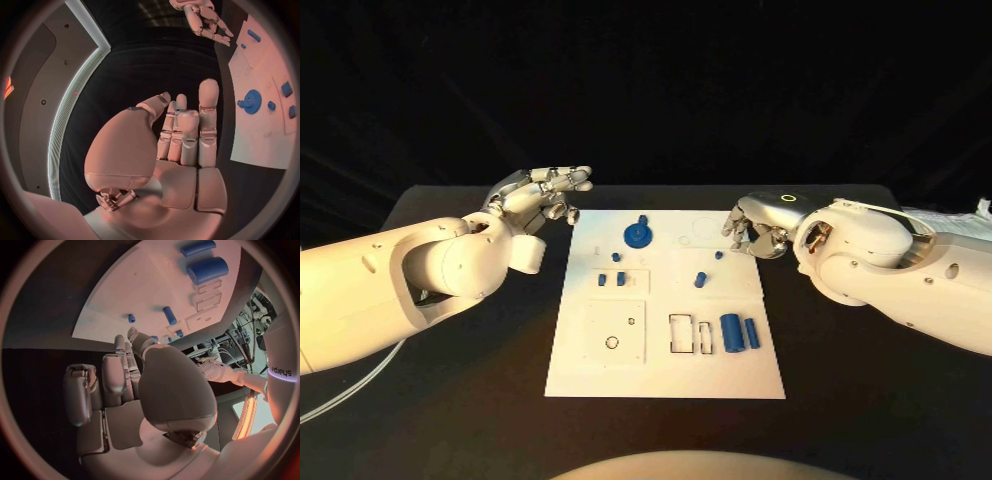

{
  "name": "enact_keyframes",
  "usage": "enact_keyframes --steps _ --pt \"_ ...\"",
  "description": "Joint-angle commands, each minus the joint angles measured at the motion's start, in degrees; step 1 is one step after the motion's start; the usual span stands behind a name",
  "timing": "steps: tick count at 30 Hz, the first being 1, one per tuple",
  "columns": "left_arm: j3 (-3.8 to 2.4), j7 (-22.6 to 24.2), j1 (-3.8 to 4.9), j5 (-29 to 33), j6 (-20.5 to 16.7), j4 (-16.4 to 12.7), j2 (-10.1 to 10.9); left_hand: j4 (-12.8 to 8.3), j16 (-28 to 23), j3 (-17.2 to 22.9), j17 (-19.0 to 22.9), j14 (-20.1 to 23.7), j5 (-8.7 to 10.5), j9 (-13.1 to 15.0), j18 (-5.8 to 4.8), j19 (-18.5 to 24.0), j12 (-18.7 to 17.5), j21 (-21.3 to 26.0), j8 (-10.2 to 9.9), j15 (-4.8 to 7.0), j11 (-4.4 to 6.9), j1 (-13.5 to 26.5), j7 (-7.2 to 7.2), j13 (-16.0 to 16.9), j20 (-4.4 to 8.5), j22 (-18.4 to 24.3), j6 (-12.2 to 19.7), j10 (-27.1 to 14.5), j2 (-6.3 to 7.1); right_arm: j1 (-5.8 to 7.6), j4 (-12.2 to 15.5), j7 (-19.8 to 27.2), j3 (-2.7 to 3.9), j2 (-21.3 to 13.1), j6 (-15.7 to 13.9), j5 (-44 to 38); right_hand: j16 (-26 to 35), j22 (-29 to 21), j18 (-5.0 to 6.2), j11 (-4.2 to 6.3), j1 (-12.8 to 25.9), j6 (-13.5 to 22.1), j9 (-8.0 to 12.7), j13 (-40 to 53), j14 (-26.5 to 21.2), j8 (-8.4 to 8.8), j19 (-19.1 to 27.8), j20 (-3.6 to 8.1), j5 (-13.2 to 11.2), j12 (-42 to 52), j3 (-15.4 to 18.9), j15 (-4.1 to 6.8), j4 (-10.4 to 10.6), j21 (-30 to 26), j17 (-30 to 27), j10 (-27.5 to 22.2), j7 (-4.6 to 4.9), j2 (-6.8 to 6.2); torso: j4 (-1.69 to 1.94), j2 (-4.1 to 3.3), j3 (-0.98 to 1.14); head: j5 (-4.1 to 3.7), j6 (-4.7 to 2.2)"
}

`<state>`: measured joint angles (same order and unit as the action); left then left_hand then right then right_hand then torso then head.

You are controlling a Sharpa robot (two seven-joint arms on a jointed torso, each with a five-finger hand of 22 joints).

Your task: Assemble the parts on the task board

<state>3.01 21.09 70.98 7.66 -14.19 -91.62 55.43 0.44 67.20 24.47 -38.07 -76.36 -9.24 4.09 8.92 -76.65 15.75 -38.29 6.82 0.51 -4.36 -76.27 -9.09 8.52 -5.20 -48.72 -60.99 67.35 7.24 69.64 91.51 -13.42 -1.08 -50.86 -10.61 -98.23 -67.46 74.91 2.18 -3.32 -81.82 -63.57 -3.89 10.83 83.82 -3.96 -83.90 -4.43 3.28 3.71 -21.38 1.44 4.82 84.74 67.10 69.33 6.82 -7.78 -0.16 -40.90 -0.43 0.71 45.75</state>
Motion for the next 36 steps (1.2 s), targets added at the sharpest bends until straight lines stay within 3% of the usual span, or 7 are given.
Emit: enact_keyframes --steps 1,14,36 --pt "-0.01 2.35 0.0 2.83 0.57 -0.43 0.01 -0.02 0.42 -0.58 0.11 0.5 0.1 -0.09 0.75 0.58 0.77 0.34 0.32 -0.1 -0.03 -0.05 0.03 0.32 -0.02 0.12 0.51 -0.73 -0.57 -0.31 -0.92 -0.96 -0.02 0.88 3.17 -2.86 -0.32 10.02 -0.59 0.01 -0.18 0.33 0.07 -0.15 2.65 0.31 -3.48 -0.37 -0.34 -0.23 -0.42 -0.28 0.09 -0.34 -0.02 -0.38 -0.24 -0.57 0.08 0.01 0.04 -0.15 0.09" --pt "0.0 2.05 0.0 2.88 1.08 -0.93 0.09 -0.1 0.5 -0.93 0.2 0.63 0.07 -0.13 0.79 0.72 1.54 0.69 0.4 -0.16 -0.1 -0.11 -0.03 0.68 -0.05 0.34 0.76 -1.44 -0.61 -1.43 -3.58 0.24 -0.11 3.83 3.81 -3.54 -0.58 9.94 -0.56 0.06 -0.16 -0.51 -0.12 -1.25 2.73 -0.07 -3.46 -0.38 -0.35 -0.12 -0.99 -0.3 0.33 -0.43 0.03 -0.94 -0.46 -0.17 0.09 -0.02 0.13 0.27 0.3" --pt "0.01 1.51 0.0 2.78 0.91 -1.12 0.31 -0.16 0.89 -1.47 -0.02 0.58 0.04 -0.24 0.75 0.65 2.96 0.6 0.31 -0.28 -0.28 -0.17 -0.29 1.29 -0.13 0.21 1.67 -2.6 -0.7 -2.34 -6.11 0.95 -0.19 6.11 6.09 -4.05 -0.61 9.7 -0.48 0.34 -0.03 -2.24 -0.4 -2.45 2.69 -0.55 -3.35 -0.16 -0.38 0.05 -1.56 -0.05 0.58 -0.71 -0.2 -0.65 -0.74 0.84 0.07 0.01 0.09 0.6 0.56"
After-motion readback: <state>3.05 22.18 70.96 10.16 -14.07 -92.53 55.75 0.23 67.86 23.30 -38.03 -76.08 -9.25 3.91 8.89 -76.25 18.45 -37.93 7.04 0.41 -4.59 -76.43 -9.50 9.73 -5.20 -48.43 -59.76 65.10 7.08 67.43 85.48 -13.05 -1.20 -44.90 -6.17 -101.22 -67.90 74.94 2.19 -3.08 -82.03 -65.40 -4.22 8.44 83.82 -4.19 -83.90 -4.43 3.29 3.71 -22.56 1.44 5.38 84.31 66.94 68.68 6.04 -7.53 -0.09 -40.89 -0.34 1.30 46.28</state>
